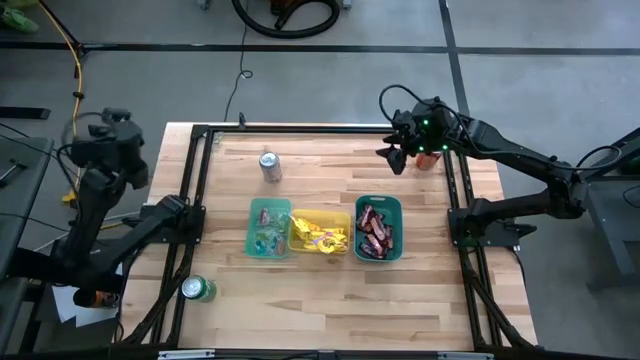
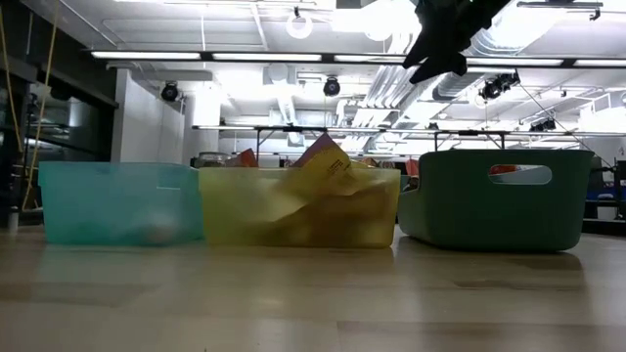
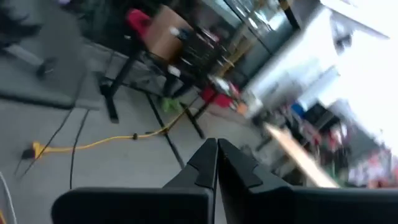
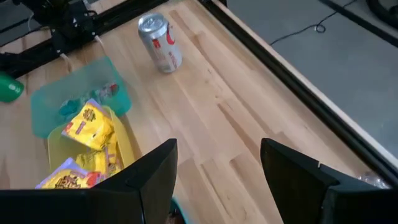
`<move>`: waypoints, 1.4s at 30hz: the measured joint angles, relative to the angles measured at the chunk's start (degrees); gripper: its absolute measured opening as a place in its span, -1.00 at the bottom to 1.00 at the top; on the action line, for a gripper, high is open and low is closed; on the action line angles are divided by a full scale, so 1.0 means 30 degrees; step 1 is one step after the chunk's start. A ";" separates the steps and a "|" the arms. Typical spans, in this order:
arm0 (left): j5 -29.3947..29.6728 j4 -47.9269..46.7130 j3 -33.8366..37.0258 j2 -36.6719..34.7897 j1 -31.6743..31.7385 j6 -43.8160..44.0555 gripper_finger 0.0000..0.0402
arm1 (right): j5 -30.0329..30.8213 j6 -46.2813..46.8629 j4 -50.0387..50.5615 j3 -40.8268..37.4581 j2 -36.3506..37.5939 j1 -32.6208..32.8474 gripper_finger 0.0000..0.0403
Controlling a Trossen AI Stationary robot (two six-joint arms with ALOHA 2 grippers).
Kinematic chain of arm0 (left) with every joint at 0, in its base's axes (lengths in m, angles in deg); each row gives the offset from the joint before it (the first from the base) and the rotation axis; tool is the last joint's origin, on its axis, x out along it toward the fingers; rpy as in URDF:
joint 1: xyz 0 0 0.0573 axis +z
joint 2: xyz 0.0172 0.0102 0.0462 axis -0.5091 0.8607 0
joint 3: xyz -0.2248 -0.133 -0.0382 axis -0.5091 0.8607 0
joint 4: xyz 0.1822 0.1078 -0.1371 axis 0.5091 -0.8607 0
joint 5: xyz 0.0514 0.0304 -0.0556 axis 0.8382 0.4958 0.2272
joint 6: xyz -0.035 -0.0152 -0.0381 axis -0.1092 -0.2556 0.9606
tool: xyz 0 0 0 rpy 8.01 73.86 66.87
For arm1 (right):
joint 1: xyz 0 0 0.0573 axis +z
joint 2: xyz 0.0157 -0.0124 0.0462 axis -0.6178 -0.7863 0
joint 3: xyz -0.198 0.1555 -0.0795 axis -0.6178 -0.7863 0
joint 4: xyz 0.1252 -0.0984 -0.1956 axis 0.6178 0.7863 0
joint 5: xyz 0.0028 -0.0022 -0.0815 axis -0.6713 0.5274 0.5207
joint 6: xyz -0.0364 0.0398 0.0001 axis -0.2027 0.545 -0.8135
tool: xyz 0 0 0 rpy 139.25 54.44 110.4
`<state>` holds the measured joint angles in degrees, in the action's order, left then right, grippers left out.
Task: Sort candy
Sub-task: Put the green gummy into the green bin
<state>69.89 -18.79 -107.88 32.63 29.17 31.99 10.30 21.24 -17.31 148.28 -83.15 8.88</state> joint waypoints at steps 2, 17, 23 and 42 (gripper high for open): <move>-0.2477 0.2798 0.0110 0.0173 0.0473 -0.4554 -1.00 | 0.0007 -0.0153 -0.0292 0.0000 0.0000 0.0000 0.12; -1.1417 1.6601 -0.0609 0.5290 1.0307 -1.9379 -1.00 | 0.0095 0.3001 -0.1637 0.0007 0.0000 0.0000 0.12; -1.7434 1.7002 -0.3168 0.9266 1.6388 -1.5950 -1.00 | 0.0104 0.5295 -0.1635 0.0007 0.0000 0.0025 0.12; -3.4729 0.5187 -0.7165 2.3210 1.8664 -1.9543 -1.00 | 0.1466 0.8570 -0.2714 0.0007 0.0000 0.0058 0.12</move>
<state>-34.30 -3.23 -129.37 102.26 85.16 -26.64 14.70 46.95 -25.45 148.30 -83.15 9.05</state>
